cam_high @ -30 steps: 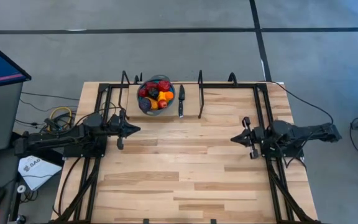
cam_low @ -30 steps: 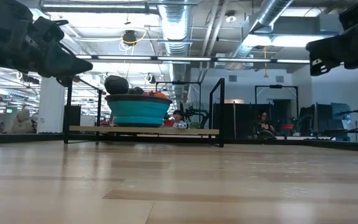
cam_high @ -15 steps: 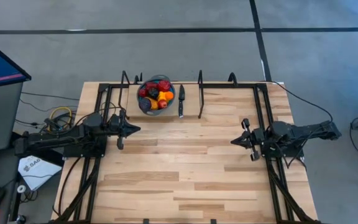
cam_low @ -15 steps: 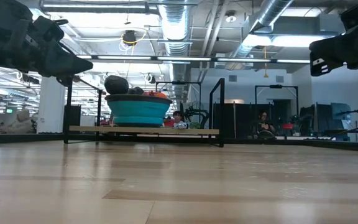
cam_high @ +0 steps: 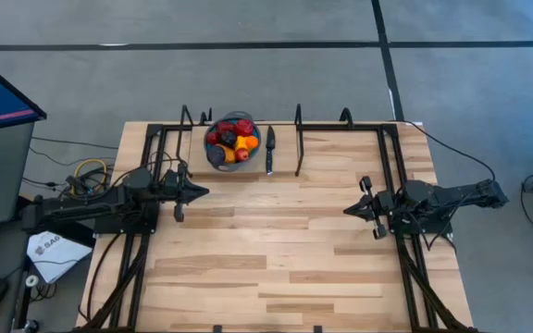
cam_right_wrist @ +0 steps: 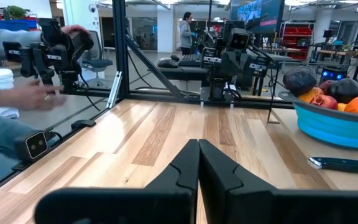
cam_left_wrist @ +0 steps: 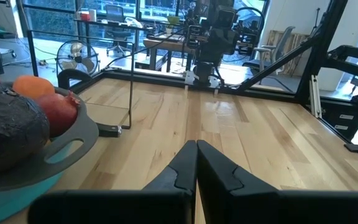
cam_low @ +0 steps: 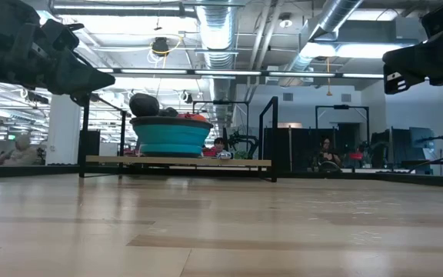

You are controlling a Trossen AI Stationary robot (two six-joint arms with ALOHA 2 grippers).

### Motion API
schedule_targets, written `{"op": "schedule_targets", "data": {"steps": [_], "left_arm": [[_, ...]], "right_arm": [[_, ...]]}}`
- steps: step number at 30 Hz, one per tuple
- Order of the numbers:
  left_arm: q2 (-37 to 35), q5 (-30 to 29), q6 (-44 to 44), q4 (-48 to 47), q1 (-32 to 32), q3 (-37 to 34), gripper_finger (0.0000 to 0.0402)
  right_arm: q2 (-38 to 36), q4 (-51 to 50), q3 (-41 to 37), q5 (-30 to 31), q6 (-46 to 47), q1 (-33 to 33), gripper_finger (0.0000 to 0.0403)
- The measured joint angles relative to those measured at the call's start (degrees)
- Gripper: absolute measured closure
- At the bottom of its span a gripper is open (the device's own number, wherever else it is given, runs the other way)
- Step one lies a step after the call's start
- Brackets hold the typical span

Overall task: Pick & Place Fruit
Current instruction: Return to Home Position

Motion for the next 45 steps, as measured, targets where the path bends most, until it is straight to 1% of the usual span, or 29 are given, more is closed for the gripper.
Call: {"op": "schedule_targets", "data": {"steps": [2,4,9,12,14,17,18,23,31,45], "left_arm": [[-1.1,-0.5,0.1,-0.2,-1.1,0.0,0.0400],[-3.1,-2.3,3.6,-0.2,-3.3,0.0,0.0400],[-8.2,-11.6,5.8,-3.0,-9.0,0.0,0.0400],[-10.6,-14.7,5.9,-4.1,-10.7,0.0,0.0400],[-12.5,-14.8,6.0,-5.2,-11.1,0.0,0.0400],[-15.4,-14.2,6.0,-9.7,-11.2,0.0,0.0400],[-15.5,-14.1,5.8,-9.5,-11.2,0.0,0.0400],[-15.5,-12.8,4.9,-10.0,-11.8,0.0,0.0400],[-15.4,-12.9,5.0,-9.7,-12.1,0.0,0.0400],[-12.5,-12.9,5.1,-8.7,-12.1,0.0,0.0400]], "right_arm": [[0.0,0.0,0.0,0.0,0.0,0.0,0.0403],[0.0,0.0,0.0,0.0,0.0,0.0,0.0403],[0.0,0.0,0.0,0.0,0.0,0.0,0.0403],[0.0,0.0,0.0,0.0,0.0,0.0,0.0403],[0.0,0.0,0.0,0.0,0.0,0.0,0.0403],[0.0,0.0,0.0,0.0,0.0,0.0,0.0403],[0.0,0.0,0.0,0.0,0.0,0.0,0.0403],[0.0,0.0,0.0,0.0,0.0,0.0,0.0403],[0.0,0.0,0.0,0.0,0.0,0.0,0.0403],[0.0,0.0,0.0,0.0,0.0,0.0,0.0403]]}}
